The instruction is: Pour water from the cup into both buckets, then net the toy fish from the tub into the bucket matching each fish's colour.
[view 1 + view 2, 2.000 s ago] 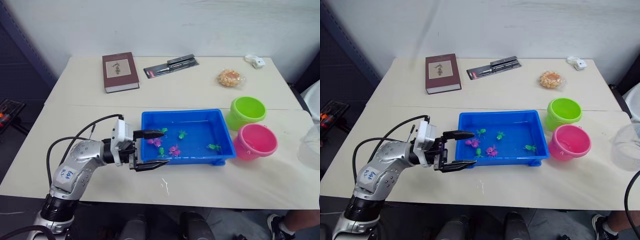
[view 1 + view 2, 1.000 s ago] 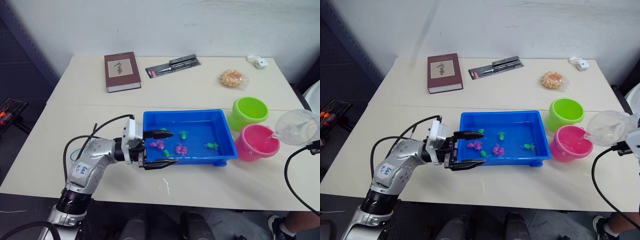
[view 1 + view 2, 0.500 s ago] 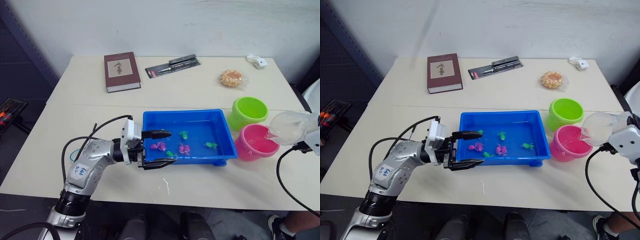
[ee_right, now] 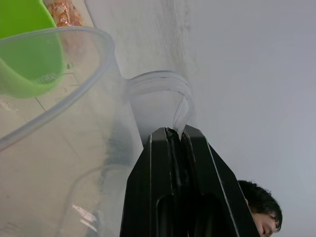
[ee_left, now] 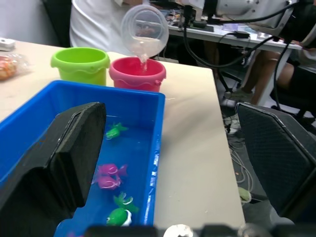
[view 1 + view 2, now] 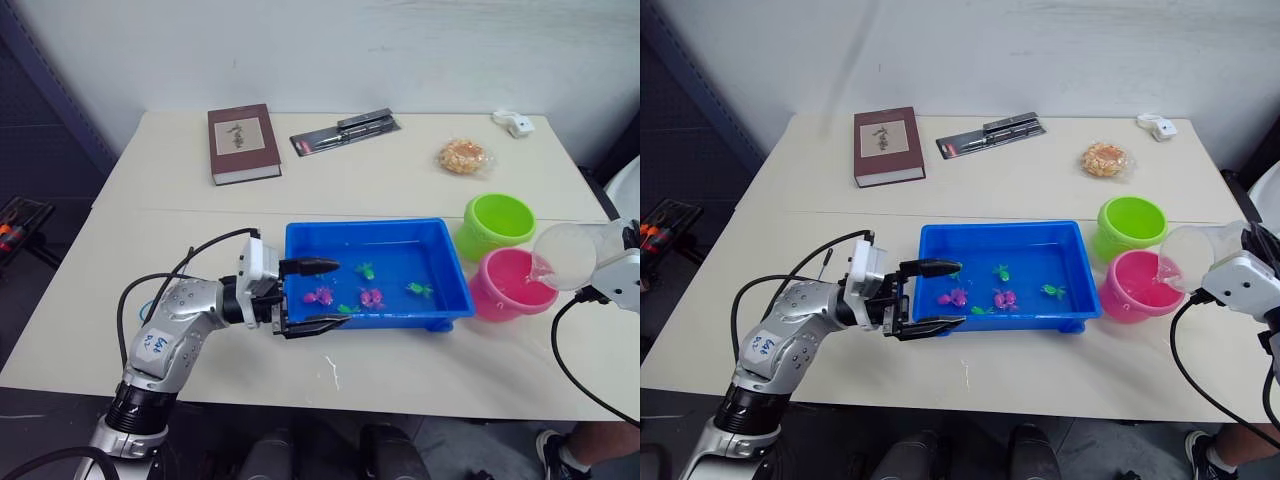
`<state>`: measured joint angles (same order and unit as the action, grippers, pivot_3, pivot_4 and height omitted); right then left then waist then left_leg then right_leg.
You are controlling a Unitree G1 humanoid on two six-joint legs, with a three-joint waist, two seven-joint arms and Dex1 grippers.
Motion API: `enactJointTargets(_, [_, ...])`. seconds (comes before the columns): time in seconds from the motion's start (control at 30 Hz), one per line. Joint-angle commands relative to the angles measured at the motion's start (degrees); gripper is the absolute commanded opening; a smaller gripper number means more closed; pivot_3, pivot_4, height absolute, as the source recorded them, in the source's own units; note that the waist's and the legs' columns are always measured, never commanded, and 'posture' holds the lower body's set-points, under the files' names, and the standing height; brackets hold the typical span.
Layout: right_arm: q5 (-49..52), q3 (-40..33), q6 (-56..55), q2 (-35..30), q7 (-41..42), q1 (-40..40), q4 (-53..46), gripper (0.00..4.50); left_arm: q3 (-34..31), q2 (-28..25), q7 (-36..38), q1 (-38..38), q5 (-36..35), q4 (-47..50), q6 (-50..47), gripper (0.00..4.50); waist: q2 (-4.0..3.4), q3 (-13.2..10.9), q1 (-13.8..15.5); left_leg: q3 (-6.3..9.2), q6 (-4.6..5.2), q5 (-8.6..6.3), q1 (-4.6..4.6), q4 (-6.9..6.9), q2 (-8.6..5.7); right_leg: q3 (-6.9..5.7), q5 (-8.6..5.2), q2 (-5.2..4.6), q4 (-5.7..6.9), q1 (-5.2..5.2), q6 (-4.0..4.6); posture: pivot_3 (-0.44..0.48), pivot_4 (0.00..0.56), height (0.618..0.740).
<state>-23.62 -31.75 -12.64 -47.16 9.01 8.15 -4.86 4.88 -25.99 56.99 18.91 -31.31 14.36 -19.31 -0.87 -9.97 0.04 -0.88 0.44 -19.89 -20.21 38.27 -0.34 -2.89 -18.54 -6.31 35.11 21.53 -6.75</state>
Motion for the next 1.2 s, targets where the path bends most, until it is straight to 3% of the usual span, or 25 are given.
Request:
enactJointTargets(0.03, [0.0, -2.2, -1.3, -1.4, -1.5, -0.3, -0.6, 0.04, -1.2, 0.0, -0.3, 0.1, -0.1, 0.3, 1.1, 4.5, 0.01, 0.0, 0.0, 0.0, 0.0, 0.0, 0.0, 0.0, 0.0, 0.0, 0.0, 0.0, 0.0, 0.0, 0.0, 0.0, 0.15, 0.738])
enactJointTargets(0.3, [5.3, -4.1, 0.6, 0.6, -0.1, -0.3, -1.1, 0.04, -2.4, 0.0, -0.9, 0.5, -0.6, -0.1, 1.2, 4.5, 0.02, 0.0, 0.0, 0.0, 0.0, 0.0, 0.0, 0.0, 0.01, -0.03, 0.0, 0.0, 0.01, 0.0, 0.0, 0.0, 0.15, 0.738])
enactJointTargets(0.43, [13.5, -6.1, 6.8, 4.1, 1.4, -2.2, -2.0, 0.04, -3.5, 0.2, -1.4, 1.3, -1.0, -0.6, 0.9, 4.5, 0.05, 0.0, 0.0, 0.02, -0.01, 0.0, 0.0, 0.0, 0.02, -0.07, 0.0, 0.01, 0.01, -0.02, -0.01, 0.0, 0.15, 0.738])
enactJointTargets(0.57, [26.4, -10.6, 21.3, 7.2, 3.9, -7.7, -3.0, 0.04, -5.5, 0.2, -2.1, 2.8, -2.0, -1.7, 0.4, 4.5, 0.05, 0.0, 0.0, 0.01, 0.0, 0.01, -0.01, 0.03, 0.01, -0.11, 0.02, 0.0, 0.22, -0.01, -0.03, 0.0, 0.15, 0.738])
enactJointTargets(0.7, [32.7, -12.9, 37.5, 6.5, 1.5, -14.8, -4.4, 0.04, -6.4, 0.3, -2.9, 4.4, -1.8, -2.8, 0.2, 4.5, 0.05, 0.0, -0.2, 0.02, 0.01, 0.01, -0.01, 0.05, 0.01, -0.11, 0.02, -0.01, 0.29, -0.01, -0.03, 0.0, 0.15, 0.738])
enactJointTargets(0.9, [31.9, -6.7, 53.0, -0.3, 0.1, -26.1, -1.0, 0.04, -6.8, 0.5, -5.0, 7.2, 1.3, -6.4, 2.0, 4.5, 0.05, 0.0, -0.2, -0.02, 0.02, 0.02, -0.01, 0.05, 0.01, -0.09, 0.02, -0.01, 0.34, 0.05, -0.03, 0.0, 0.15, 0.738])
enactJointTargets(1.03, [25.4, 2.9, 50.5, -6.6, -0.5, -31.4, 6.0, 0.04, -8.1, 1.4, -8.1, 8.4, 0.2, -6.9, -0.4, 4.5, 0.05, 0.0, -0.1, -0.08, 0.04, 0.02, -0.05, 0.02, -0.01, -0.07, 0.02, -0.03, 0.32, 0.11, -0.03, 0.0, 0.15, 0.738])
enactJointTargets(1.2, [21.6, 9.7, 43.9, -7.9, -0.8, -35.6, 11.1, 0.04, -7.9, 1.2, -8.4, 8.2, 0.4, -6.4, -0.8, 4.5, 0.07, 0.0, 0.0, -0.03, 0.04, 0.03, -0.18, 0.05, -0.03, -0.15, 0.02, -0.04, 0.28, 0.19, -0.04, 0.0, 0.15, 0.738])
